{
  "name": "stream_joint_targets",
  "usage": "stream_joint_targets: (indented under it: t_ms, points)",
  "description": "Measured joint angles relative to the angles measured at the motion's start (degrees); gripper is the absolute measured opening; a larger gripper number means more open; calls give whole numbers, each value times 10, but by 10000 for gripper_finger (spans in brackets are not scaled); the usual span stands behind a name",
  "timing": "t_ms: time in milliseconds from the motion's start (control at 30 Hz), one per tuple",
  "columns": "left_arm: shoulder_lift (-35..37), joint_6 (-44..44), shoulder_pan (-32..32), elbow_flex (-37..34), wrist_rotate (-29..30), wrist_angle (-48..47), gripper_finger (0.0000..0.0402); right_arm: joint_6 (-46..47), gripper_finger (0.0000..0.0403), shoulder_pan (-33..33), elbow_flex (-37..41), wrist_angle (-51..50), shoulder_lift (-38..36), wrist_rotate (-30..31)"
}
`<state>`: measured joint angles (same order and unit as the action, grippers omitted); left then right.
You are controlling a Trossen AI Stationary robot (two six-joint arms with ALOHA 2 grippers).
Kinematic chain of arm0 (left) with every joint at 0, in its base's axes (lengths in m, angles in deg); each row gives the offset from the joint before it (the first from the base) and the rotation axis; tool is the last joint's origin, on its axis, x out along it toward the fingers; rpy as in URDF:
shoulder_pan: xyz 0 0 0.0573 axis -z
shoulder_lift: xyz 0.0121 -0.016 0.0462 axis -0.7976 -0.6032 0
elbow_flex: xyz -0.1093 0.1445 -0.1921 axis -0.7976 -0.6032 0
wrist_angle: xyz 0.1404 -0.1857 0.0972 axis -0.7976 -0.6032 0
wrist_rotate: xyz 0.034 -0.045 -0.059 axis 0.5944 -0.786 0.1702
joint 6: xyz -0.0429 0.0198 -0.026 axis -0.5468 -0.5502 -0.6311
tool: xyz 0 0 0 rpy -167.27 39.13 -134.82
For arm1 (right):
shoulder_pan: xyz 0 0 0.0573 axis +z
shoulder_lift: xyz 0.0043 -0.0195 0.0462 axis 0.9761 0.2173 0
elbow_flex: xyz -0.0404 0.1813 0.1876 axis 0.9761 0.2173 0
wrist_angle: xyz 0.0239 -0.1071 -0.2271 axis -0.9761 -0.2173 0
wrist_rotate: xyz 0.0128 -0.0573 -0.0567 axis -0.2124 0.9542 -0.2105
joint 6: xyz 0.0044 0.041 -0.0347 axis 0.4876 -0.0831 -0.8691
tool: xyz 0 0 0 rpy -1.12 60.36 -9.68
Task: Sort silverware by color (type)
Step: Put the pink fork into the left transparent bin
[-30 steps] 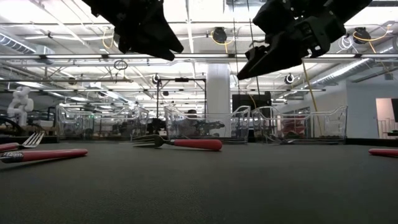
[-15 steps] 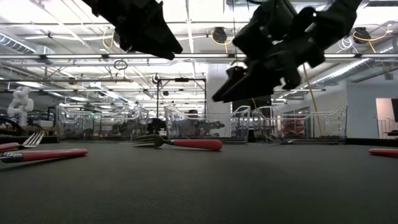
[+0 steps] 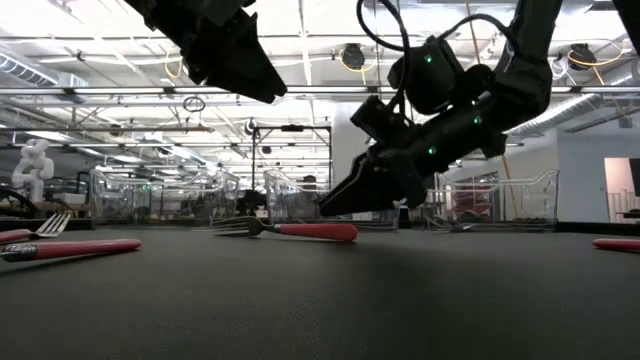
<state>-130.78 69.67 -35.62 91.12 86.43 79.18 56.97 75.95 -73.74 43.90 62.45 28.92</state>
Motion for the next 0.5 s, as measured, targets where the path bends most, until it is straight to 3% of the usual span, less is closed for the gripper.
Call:
stream_joint_targets:
  t_ms: [500]
  points:
    - [0, 0, 0, 0, 0, 0, 203, 35, 201, -1, 0, 3, 15, 30]
